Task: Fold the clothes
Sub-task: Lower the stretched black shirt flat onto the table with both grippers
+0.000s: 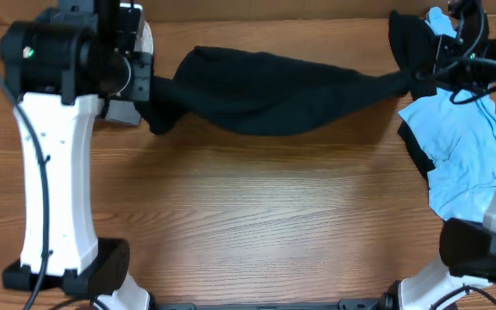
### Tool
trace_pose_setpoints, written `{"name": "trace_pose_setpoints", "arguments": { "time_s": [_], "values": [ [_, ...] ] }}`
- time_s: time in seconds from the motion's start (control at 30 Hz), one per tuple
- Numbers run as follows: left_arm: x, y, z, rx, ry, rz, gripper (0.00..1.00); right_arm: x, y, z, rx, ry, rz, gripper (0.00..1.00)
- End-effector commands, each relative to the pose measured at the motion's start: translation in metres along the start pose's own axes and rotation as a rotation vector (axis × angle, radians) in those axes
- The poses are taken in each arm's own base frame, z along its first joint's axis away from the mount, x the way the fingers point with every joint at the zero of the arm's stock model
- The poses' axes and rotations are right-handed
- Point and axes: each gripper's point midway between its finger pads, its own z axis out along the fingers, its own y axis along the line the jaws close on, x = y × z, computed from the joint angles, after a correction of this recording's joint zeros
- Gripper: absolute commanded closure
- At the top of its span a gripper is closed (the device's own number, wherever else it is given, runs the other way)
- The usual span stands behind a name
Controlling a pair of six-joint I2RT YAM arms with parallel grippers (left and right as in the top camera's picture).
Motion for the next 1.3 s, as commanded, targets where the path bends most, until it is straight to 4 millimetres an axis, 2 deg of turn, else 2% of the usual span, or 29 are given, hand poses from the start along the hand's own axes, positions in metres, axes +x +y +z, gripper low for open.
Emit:
{"name": "trace_pose_setpoints", "arguments": {
  "time_s": [0.0,0.2,0.5,0.73,0.8,0.9,1.03,1.1,1.2,1.27],
  "values": [
    [0.013,0.0,0.0,0.002,0.03,-0.015,0.96,0.021,-0.007,0.0,0.017,0.04,-0.022,0.96],
    [0.041,-0.007,0.032,0.027,0.182,-0.003,0.96,0.068,-0.025,0.02,0.032,0.085,0.032,0.96],
    [0.089,-0.015,0.073,0.023,0.399,0.027,0.96,0.158,-0.053,0.047,0.018,0.138,0.191,0.96],
    [0.121,-0.033,0.107,0.092,0.51,0.028,0.96,0.204,-0.064,0.07,0.043,0.267,0.322,0.96],
    [0.132,-0.034,0.115,0.092,0.547,0.031,0.96,0.214,-0.066,0.075,0.046,0.298,0.352,0.96],
    [0.152,-0.035,0.126,0.088,0.61,0.036,0.85,0.227,-0.067,0.082,0.046,0.337,0.408,0.95],
    [0.171,-0.034,0.132,0.082,0.675,0.037,0.68,0.229,-0.066,0.083,0.049,0.344,0.449,0.75],
    [0.173,-0.034,0.133,0.084,0.678,0.042,0.61,0.23,-0.066,0.083,0.049,0.346,0.453,0.67],
    [0.17,-0.036,0.134,0.091,0.664,0.063,0.56,0.23,-0.066,0.082,0.049,0.349,0.455,0.55],
    [0.166,-0.04,0.137,0.101,0.643,0.084,0.55,0.229,-0.066,0.083,0.049,0.342,0.451,0.52]
  ]
}}
